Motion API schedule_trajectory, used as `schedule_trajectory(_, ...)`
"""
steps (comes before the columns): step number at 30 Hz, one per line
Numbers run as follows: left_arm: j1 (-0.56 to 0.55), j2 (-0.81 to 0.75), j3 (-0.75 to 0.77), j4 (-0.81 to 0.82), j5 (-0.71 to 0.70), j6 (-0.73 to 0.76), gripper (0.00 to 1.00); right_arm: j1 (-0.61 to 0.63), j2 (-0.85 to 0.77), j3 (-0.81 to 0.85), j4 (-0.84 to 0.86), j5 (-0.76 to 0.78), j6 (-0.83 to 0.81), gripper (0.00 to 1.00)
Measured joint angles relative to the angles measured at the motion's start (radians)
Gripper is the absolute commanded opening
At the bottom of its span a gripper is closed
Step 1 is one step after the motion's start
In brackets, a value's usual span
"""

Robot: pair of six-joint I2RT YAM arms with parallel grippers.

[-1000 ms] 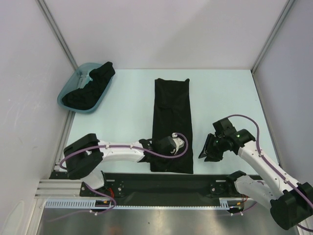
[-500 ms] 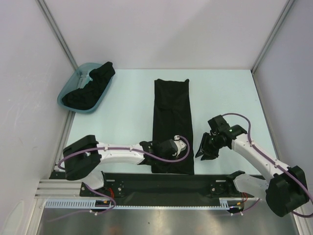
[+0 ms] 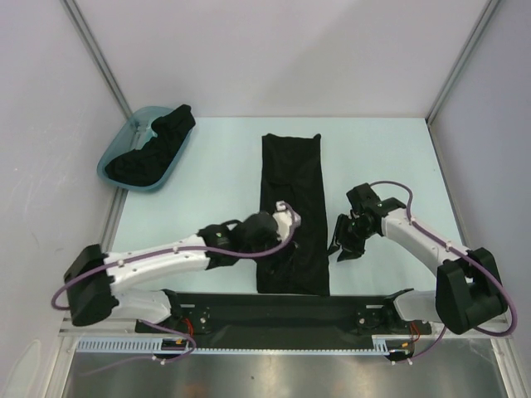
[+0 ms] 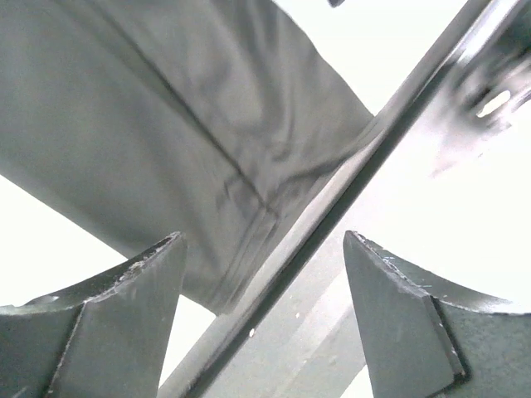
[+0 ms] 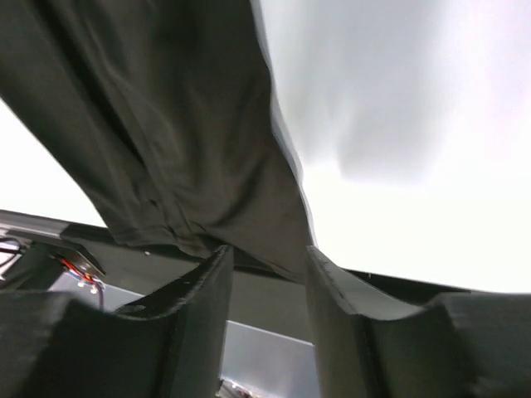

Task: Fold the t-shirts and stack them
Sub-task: Fold the tshirt

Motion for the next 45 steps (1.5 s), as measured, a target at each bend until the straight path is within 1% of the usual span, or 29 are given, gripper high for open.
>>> schedule_trajectory(4, 0.121, -0.13, 0.01, 0.003, 0.087, 0.008, 0.78, -0.013, 0.01, 0.009, 0.015, -0.005, -0.023, 0.6)
schedule_trajectory(5, 0.166, -0.159, 0.006, 0.006, 0.114, 0.005, 0.78, -0.014, 0.011, 0.006, 0.016, -0.009, -0.029, 0.62)
schedule_trajectory(6, 0.215, -0.185, -0.003, 0.008, 0.145, -0.001, 0.78, -0.015, 0.011, 0.003, 0.019, -0.016, -0.037, 0.66)
schedule_trajectory(9, 0.369, -0.254, -0.053, -0.003, 0.209, -0.029, 0.8, -0.015, 0.012, -0.023, 0.033, -0.047, -0.057, 0.7)
schedule_trajectory(10, 0.405, -0.267, -0.072, -0.017, 0.215, -0.039, 0.8, -0.014, 0.014, -0.035, 0.037, -0.058, -0.064, 0.7)
schedule_trajectory(13, 0.466, -0.279, -0.139, -0.038, 0.247, -0.093, 0.79, -0.01, 0.016, -0.069, 0.047, -0.082, -0.078, 0.69)
schedule_trajectory(18, 0.577, -0.282, -0.338, -0.041, 0.352, -0.214, 0.74, 0.005, 0.016, -0.152, 0.098, -0.132, -0.082, 0.62)
schedule_trajectory(22, 0.606, -0.271, -0.404, -0.034, 0.406, -0.269, 0.71, 0.037, 0.016, -0.215, 0.129, -0.158, -0.067, 0.58)
schedule_trajectory(24, 0.608, -0.257, -0.414, -0.008, 0.431, -0.292, 0.65, 0.055, 0.016, -0.227, 0.138, -0.165, -0.059, 0.56)
schedule_trajectory(26, 0.61, -0.241, -0.416, 0.018, 0.45, -0.313, 0.65, 0.066, 0.014, -0.227, 0.15, -0.168, -0.05, 0.56)
schedule_trajectory(30, 0.611, -0.255, -0.436, 0.077, 0.463, -0.364, 0.71, 0.068, -0.004, -0.227, 0.164, -0.168, -0.036, 0.57)
schedule_trajectory(32, 0.611, -0.259, -0.442, 0.088, 0.47, -0.382, 0.71, 0.068, -0.017, -0.232, 0.171, -0.167, -0.032, 0.57)
schedule_trajectory(36, 0.611, -0.239, -0.445, 0.108, 0.482, -0.407, 0.69, 0.068, -0.031, -0.259, 0.182, -0.168, -0.022, 0.57)
schedule_trajectory(40, 0.608, -0.174, -0.459, 0.134, 0.505, -0.432, 0.66, 0.068, -0.031, -0.274, 0.19, -0.168, -0.018, 0.55)
schedule_trajectory(45, 0.567, -0.09, -0.464, 0.14, 0.515, -0.447, 0.61, 0.068, -0.019, -0.279, 0.214, -0.179, -0.014, 0.48)
